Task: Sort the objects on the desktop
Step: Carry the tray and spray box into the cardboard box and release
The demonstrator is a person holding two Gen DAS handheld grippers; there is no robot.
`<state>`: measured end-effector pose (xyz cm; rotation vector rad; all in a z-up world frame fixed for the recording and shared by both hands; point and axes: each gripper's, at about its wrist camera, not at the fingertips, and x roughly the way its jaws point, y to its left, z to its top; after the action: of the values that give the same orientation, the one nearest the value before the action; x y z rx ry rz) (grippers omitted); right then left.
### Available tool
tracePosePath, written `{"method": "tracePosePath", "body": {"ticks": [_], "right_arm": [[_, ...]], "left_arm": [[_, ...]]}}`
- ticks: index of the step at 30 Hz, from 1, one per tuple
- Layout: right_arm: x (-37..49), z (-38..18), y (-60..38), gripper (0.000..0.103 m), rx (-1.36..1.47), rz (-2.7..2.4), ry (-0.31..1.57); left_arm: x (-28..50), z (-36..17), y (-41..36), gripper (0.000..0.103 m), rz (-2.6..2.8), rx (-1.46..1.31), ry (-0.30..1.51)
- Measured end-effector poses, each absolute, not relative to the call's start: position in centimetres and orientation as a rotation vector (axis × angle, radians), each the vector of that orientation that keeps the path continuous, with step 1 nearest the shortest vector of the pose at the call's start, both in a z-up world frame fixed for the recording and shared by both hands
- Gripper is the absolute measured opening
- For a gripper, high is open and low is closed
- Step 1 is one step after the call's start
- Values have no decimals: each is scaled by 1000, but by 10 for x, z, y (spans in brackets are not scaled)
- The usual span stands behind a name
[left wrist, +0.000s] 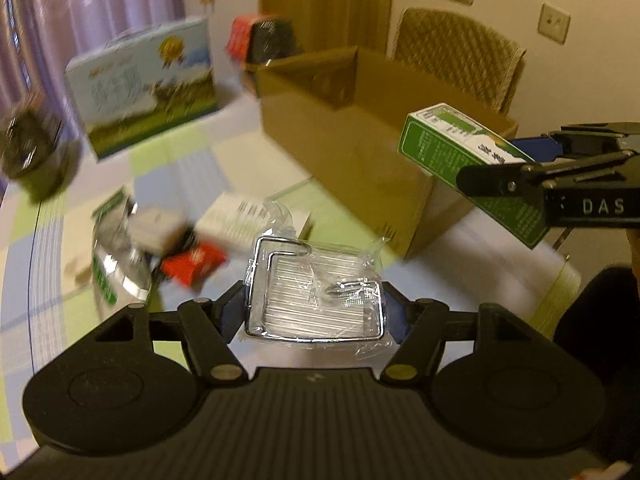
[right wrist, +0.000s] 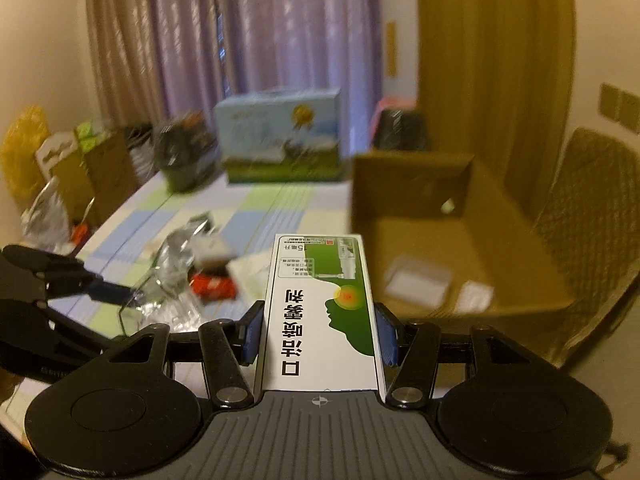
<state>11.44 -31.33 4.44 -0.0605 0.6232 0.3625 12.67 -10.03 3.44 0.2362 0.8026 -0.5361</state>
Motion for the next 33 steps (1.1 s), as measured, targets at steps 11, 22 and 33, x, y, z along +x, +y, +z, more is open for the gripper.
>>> {"method": "tracePosePath", "body": {"ticks": [11,22,33], "right_arm": [[165,75,-380,53,-18,264,582],[215,58,-425,53,54,222,634],[230,41,-437,53,80,203,661]], "left_arm": [[166,73,-177,65,-586,183,723],[210,57,-246,65,-597,179,733],[217,38,-258,71,-599,252,714]]}}
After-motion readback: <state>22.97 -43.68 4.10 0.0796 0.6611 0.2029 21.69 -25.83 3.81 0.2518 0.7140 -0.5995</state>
